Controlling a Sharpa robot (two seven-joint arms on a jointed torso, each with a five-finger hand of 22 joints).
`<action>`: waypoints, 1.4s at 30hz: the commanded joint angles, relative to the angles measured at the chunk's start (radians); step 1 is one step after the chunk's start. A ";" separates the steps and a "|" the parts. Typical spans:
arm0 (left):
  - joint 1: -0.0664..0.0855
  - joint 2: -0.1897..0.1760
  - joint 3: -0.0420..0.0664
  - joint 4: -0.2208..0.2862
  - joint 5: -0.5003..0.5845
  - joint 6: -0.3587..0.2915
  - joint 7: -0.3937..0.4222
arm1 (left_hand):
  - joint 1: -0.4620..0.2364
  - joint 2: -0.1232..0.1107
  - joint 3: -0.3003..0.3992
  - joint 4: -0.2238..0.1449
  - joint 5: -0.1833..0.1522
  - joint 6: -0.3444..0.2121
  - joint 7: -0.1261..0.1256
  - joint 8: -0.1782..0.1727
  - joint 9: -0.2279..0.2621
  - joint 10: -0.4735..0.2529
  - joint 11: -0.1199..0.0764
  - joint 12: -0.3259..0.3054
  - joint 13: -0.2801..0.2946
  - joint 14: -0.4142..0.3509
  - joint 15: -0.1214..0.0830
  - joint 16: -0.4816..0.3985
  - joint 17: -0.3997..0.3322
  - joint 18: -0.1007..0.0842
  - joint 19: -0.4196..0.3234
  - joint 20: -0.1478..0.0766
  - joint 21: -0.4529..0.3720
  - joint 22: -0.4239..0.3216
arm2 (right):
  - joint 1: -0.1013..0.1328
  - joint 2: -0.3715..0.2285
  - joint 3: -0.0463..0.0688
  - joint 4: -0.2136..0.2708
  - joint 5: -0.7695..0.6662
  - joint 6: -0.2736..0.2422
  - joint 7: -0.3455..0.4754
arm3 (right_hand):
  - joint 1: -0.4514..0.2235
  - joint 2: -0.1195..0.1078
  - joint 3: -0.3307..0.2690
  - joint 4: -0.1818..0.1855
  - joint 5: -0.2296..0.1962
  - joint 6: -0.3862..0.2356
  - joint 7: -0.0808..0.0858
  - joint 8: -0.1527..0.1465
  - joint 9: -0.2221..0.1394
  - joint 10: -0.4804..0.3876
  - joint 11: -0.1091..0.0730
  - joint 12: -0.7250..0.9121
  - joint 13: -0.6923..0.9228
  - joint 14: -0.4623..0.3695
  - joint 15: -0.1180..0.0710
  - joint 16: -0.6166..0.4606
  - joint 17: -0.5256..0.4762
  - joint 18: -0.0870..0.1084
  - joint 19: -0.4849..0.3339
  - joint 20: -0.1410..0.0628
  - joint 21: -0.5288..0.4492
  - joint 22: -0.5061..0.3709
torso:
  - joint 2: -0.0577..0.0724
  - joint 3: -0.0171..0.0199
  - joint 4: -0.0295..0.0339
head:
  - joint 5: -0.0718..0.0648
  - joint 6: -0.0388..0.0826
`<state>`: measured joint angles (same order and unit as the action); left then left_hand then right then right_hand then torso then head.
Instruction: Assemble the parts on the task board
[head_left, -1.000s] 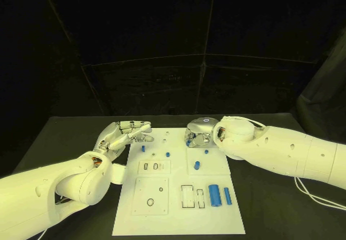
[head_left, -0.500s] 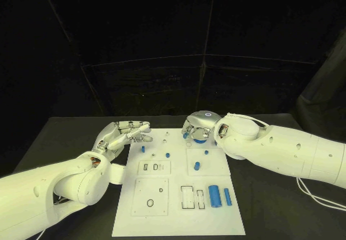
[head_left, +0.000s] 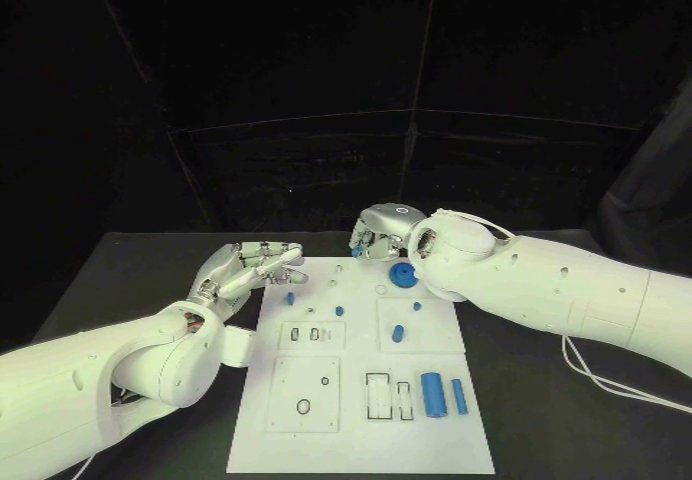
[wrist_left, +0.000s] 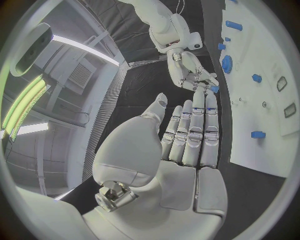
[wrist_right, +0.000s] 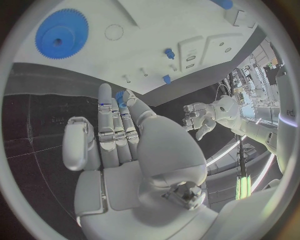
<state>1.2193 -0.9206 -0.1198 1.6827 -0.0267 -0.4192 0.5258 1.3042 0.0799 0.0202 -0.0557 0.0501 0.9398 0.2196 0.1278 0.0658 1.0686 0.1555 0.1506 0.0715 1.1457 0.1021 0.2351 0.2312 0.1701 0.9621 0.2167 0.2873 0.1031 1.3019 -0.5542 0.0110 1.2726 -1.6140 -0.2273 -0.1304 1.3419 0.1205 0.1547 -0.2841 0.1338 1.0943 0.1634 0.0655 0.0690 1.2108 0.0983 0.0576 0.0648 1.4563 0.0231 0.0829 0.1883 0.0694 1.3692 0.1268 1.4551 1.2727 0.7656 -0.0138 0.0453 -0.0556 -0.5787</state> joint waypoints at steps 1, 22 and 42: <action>0.002 0.003 0.001 -0.002 -0.001 0.023 -0.003 | -0.003 0.009 0.005 -0.001 0.002 -0.003 0.005 -0.005 -0.001 0.000 0.005 -0.004 -0.001 -0.001 0.003 -0.007 0.001 0.014 0.009 0.001 -0.003 -0.001 | 0.004 0.028 0.001 -0.036 0.029 0.031 0.003 | -0.018 -0.004 0.012 0.000 -0.006 -0.010 -0.002 -0.003 -0.002 -0.011 0.000 0.003 -0.001 0.008 0.000 -0.006 0.002 -0.007 -0.001 0.007 0.007 0.002 | 0.001 -0.0003 0.0009 | 0.003 0.000; 0.007 0.008 0.001 -0.006 -0.001 0.028 -0.007 | -0.003 0.009 0.005 -0.002 0.002 -0.003 0.005 -0.006 -0.001 -0.001 0.005 -0.005 -0.001 -0.002 0.004 -0.008 0.002 0.013 0.009 0.001 -0.004 -0.002 | 0.006 0.137 -0.001 -0.146 -0.021 0.115 0.022 | -0.034 -0.024 0.039 0.000 -0.007 -0.018 -0.001 -0.003 -0.002 -0.018 0.000 0.004 -0.001 0.010 0.001 -0.007 0.006 -0.006 -0.003 0.008 0.007 0.001 | 0.007 0.0007 0.0022 | 0.009 -0.007; 0.008 0.011 0.001 -0.010 -0.001 0.030 -0.008 | -0.004 0.008 0.007 -0.003 0.002 -0.004 0.005 -0.007 -0.001 -0.002 0.006 -0.007 -0.002 -0.004 0.005 -0.011 0.002 0.013 0.009 0.002 -0.007 -0.004 | 0.004 0.177 -0.003 -0.188 -0.054 0.136 0.024 | -0.052 -0.039 0.064 0.005 -0.010 -0.026 -0.002 -0.003 -0.002 -0.026 0.001 0.003 -0.001 0.012 0.002 -0.009 0.010 -0.005 -0.010 0.009 0.005 -0.005 | 0.008 -0.0013 0.0015 | 0.008 -0.012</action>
<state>1.2260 -0.9108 -0.1198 1.6727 -0.0267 -0.4023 0.5150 1.3042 0.0799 0.0212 -0.0567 0.0501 0.9398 0.2195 0.1240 0.0660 1.0686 0.1555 0.1494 0.0707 1.1456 0.1020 0.2283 0.2327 0.1700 0.9621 0.2167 0.2873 0.1001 1.3043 -0.3785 0.0078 1.0863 -1.6479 -0.1101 -0.1135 1.2971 0.0845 0.2140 -0.2777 0.1301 1.0763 0.1598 0.0656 0.0675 1.1932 0.1018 0.0577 0.0649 1.4597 0.0267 0.0787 0.1971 0.0696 1.3625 0.1333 1.4588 1.2692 0.7738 -0.0145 0.0472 -0.0462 -0.5904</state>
